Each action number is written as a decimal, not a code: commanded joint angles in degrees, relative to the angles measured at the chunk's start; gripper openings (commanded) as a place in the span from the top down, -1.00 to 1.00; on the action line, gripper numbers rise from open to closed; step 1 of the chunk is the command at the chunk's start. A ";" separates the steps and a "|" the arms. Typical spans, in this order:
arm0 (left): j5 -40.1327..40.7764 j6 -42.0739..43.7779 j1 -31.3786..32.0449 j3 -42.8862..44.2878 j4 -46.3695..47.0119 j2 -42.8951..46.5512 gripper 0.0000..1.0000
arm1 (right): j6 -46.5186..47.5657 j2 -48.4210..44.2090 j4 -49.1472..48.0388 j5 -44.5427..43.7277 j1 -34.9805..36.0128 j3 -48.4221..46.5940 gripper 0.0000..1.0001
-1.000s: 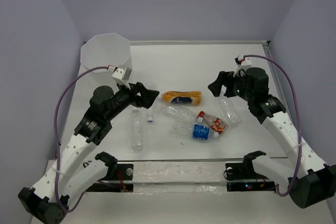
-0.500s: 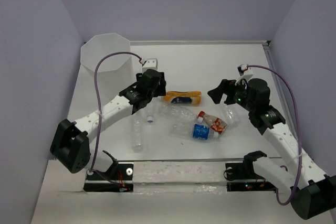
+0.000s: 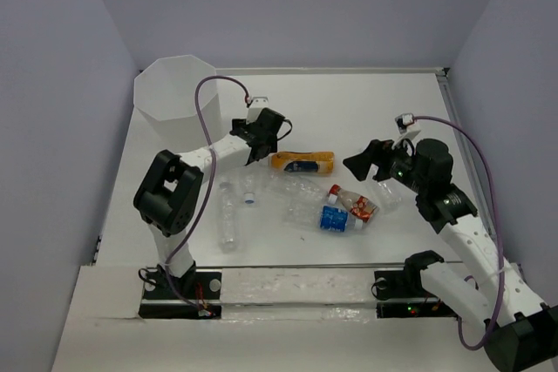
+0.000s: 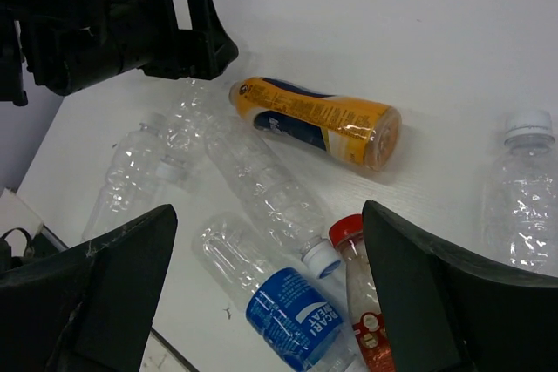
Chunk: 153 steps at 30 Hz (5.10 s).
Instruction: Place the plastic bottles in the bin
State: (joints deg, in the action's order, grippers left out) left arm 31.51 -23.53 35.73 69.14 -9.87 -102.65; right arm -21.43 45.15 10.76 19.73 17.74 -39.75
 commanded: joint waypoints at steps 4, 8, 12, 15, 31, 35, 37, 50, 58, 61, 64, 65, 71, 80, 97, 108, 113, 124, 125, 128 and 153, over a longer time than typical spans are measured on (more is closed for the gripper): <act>1.37 0.94 -2.24 2.05 2.31 -2.90 -0.68 | -0.72 -0.23 -2.85 2.07 0.19 0.55 -0.83; 0.22 1.03 -2.76 2.05 3.19 -4.31 -0.61 | -0.89 0.47 -3.12 2.07 0.19 0.55 -0.83; -0.13 1.03 -3.56 2.40 4.24 -5.28 -0.38 | -1.16 0.65 -3.12 2.25 0.19 0.72 -0.82; 0.05 1.03 -3.65 2.05 4.94 -3.71 0.04 | -1.51 0.38 -3.12 2.42 0.19 1.16 -0.82; -12.52 4.72 -0.31 4.15 4.85 29.67 0.29 | -4.67 4.15 -8.56 0.85 7.56 0.73 -0.82; -8.41 9.10 -0.57 12.04 6.61 35.32 0.28 | -4.41 8.10 -10.06 -3.53 15.12 -1.29 -0.81; -2.28 14.00 -0.74 14.43 9.24 36.29 0.24 | -4.32 9.95 -10.50 -6.09 20.46 -2.52 -0.82; 1.98 17.90 -26.23 26.31 26.12 20.83 0.17 | -3.00 28.40 -15.25 -18.75 39.56 -12.01 -0.83; 6.36 29.22 -27.20 21.04 39.47 15.38 0.11 | -6.95 46.59 -14.37 -25.00 45.36 -26.93 -0.99; 6.81 31.61 -27.29 17.79 43.96 14.85 0.01 | -8.62 54.59 -13.58 -25.35 46.50 -31.78 -0.99; 6.29 30.31 -27.29 15.06 45.55 15.37 -0.54 | -10.47 61.62 -12.26 -26.58 46.51 -38.02 -0.99; 5.59 30.30 -27.20 14.53 45.55 15.81 -0.70 | -10.47 63.03 -12.00 -26.58 46.51 -38.04 -0.99; -0.56 21.18 -27.02 14.35 39.23 20.90 -0.98 | -11.00 72.09 -7.43 -29.57 46.51 -45.68 -0.99; -15.93 6.84 -22.73 11.63 25.96 33.82 -0.98 | -13.72 77.37 -6.90 -31.50 46.51 -47.79 -0.70; -20.01 -0.10 -21.66 -19.02 -3.04 72.46 -0.98 | 5.06 45.30 -9.97 -48.72 47.83 -42.40 0.04; -19.36 -7.75 -17.89 -24.66 -14.83 81.21 -0.98 | 20.81 65.11 -19.81 -42.67 42.12 -78.22 0.13; -25.50 -15.83 -14.56 -29.05 -15.01 81.03 -0.98 | 23.98 78.47 -22.97 -40.03 40.45 -98.30 0.17; -35.90 -22.88 -10.68 -38.99 -8.68 80.33 -0.98 | 22.57 97.14 -42.04 -32.03 38.07 -112.04 0.08; -36.16 -23.23 -10.50 -39.26 -8.24 80.33 -0.98 | 22.57 97.85 -42.84 -31.68 38.07 -111.78 0.02; -36.95 -23.93 -10.32 -40.75 -6.57 79.45 -0.98 | 22.66 99.87 -43.46 -30.36 38.07 -111.60 -0.25; -23.08 -11.54 6.98 -27.67 9.52 43.96 -0.98 | 1.83 25.45 -14.49 -34.93 16.38 -16.17 -0.15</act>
State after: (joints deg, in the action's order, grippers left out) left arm 1.13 -41.58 37.30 33.63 -4.10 -53.04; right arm -10.00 79.72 -20.67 -11.64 41.04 -67.18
